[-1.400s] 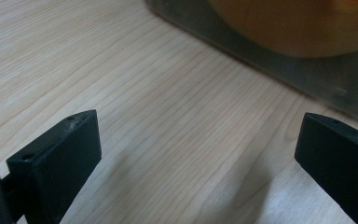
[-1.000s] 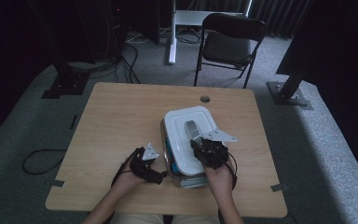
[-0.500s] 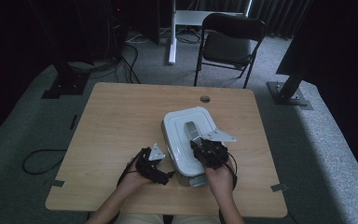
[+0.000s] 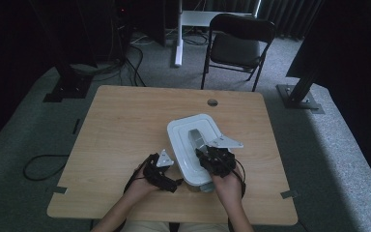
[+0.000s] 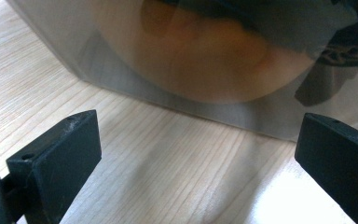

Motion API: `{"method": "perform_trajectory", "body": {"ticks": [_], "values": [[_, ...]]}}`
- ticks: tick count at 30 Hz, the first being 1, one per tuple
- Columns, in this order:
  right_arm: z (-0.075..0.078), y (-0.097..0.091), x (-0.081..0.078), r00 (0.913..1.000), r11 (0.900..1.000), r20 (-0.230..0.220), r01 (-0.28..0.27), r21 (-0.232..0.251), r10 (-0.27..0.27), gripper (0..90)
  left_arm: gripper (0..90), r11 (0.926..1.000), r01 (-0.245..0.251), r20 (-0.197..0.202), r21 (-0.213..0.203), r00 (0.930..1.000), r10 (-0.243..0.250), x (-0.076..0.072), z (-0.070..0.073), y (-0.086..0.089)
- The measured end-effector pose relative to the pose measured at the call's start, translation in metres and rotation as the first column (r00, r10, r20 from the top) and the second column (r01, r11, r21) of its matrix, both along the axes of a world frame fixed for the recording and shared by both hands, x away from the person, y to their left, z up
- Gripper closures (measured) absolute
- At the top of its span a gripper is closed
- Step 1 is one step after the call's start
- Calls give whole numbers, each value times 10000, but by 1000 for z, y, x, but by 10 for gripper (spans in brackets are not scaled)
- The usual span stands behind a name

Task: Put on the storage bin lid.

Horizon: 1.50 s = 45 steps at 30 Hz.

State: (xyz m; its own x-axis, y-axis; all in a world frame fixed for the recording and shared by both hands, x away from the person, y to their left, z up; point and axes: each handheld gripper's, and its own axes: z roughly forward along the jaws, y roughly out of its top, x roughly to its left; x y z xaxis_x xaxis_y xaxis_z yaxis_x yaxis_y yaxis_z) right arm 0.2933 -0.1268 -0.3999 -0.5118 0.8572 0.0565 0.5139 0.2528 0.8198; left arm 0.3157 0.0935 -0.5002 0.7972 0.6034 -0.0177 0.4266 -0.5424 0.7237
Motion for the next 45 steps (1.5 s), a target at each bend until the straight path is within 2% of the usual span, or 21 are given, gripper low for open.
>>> {"method": "perform_trajectory", "body": {"ticks": [9,11,13,16,17,19,20,23,26,28,30,34,38,45], "values": [[-3,1,-1,10000,10000,8,21,39,-21,654,11,9998,-170,-73,99,9998,171,1,-2,8],[-2,-2,-1,9996,9985,-41,-262,473,264,546,11,9998,-192,-101,63,9998,193,1,-2,9],[0,-4,-3,9992,9979,61,-390,522,388,453,11,9997,-236,-88,69,9997,237,1,-2,10],[2,-7,-4,9992,9967,192,-369,717,356,389,11,9996,-268,-85,41,9996,268,1,-1,11],[4,-12,-3,9993,9963,226,-309,797,292,306,11,9996,-266,-68,51,9996,266,1,-1,11],[5,-16,-1,9993,9953,292,-253,930,227,244,11,9996,-291,-75,1,9995,291,1,0,12],[6,-19,-1,9991,9952,318,-298,934,269,183,11,9995,-311,-72,16,9995,311,1,0,12],[7,-26,-1,9987,9943,445,-286,1022,242,139,11,9995,-322,-113,16,9994,322,2,-1,13],[9,-31,-1,9968,9982,796,46,600,-94,134,11,9995,-320,-122,9,9994,320,2,-1,13],[9,-33,-1,9958,9984,891,176,533,-223,134,11,9994,-346,-117,-35,9993,346,2,0,13],[10,-45,3,9944,9971,944,426,627,-484,134,11,9994,-348,-123,-32,9993,347,2,0,14],[10,-55,8,9910,9959,1070,751,499,-801,133,11,9994,-352,-104,15,9993,352,3,1,14],[4,-74,17,9846,9932,1316,1109,365,-1148,131,11,9993,-374,-109,13,9992,374,3,1,15],[-5,-95,26,9766,9869,1437,1553,441,-1601,129,11,9993,-377,-127,-11,9992,377,4,1,14]]}}
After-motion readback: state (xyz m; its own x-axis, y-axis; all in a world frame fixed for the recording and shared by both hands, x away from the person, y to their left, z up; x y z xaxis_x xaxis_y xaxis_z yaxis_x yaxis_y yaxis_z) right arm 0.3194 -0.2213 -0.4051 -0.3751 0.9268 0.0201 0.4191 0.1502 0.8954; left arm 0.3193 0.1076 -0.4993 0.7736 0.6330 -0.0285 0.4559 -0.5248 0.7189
